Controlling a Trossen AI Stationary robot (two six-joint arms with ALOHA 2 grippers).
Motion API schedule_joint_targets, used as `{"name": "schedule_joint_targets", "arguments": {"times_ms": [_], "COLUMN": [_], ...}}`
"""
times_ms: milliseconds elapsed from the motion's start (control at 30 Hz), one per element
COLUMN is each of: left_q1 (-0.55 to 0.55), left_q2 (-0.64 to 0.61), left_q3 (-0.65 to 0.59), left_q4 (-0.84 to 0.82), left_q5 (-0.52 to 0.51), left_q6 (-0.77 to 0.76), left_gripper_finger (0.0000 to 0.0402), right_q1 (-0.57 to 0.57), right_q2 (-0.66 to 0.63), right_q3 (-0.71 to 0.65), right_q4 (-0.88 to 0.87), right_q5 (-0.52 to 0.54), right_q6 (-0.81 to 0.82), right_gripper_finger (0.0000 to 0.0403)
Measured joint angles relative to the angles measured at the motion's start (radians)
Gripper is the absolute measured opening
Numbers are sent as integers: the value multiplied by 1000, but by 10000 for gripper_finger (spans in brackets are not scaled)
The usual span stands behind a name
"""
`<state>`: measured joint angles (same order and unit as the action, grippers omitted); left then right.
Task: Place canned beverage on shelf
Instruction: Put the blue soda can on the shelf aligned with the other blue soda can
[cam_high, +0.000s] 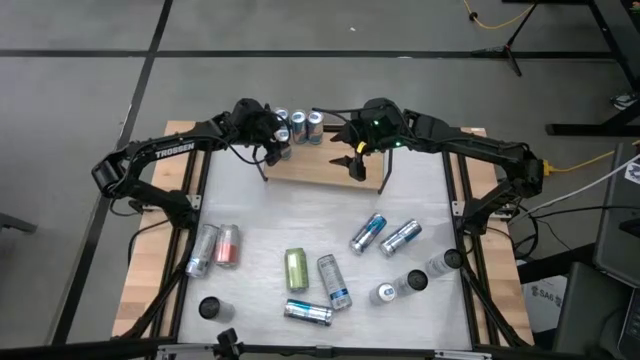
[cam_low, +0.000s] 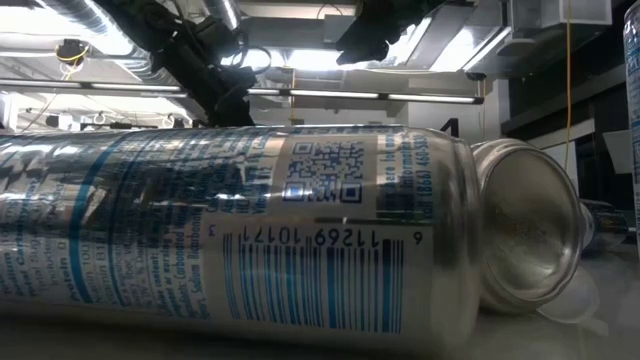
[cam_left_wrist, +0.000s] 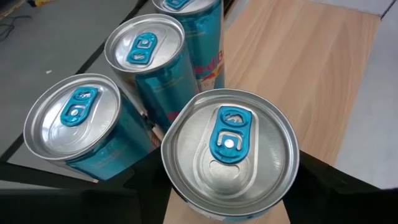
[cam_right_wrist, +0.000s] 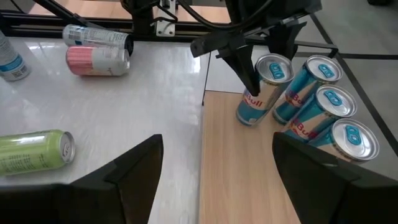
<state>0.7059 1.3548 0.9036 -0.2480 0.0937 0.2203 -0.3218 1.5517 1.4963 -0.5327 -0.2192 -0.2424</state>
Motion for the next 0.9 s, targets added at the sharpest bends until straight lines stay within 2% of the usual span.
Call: {"name": "schedule_joint_targets", "arguments": {"times_ms": [367,900], "left_q1": [0,0], "left_q2": [1,2], "left_q3": [-2,-3], "left_q4": [-7,-4], "left_q5": [-2,-4], "left_q6": [101,103], "left_gripper_finger": [235,247], "right_q1": [0,0], "right_q2": [0,0], "right_q3": [0,0], "right_q4": [0,0], "right_q5": [0,0], "right_q6": [1,1], "right_gripper_finger": [292,292]}}
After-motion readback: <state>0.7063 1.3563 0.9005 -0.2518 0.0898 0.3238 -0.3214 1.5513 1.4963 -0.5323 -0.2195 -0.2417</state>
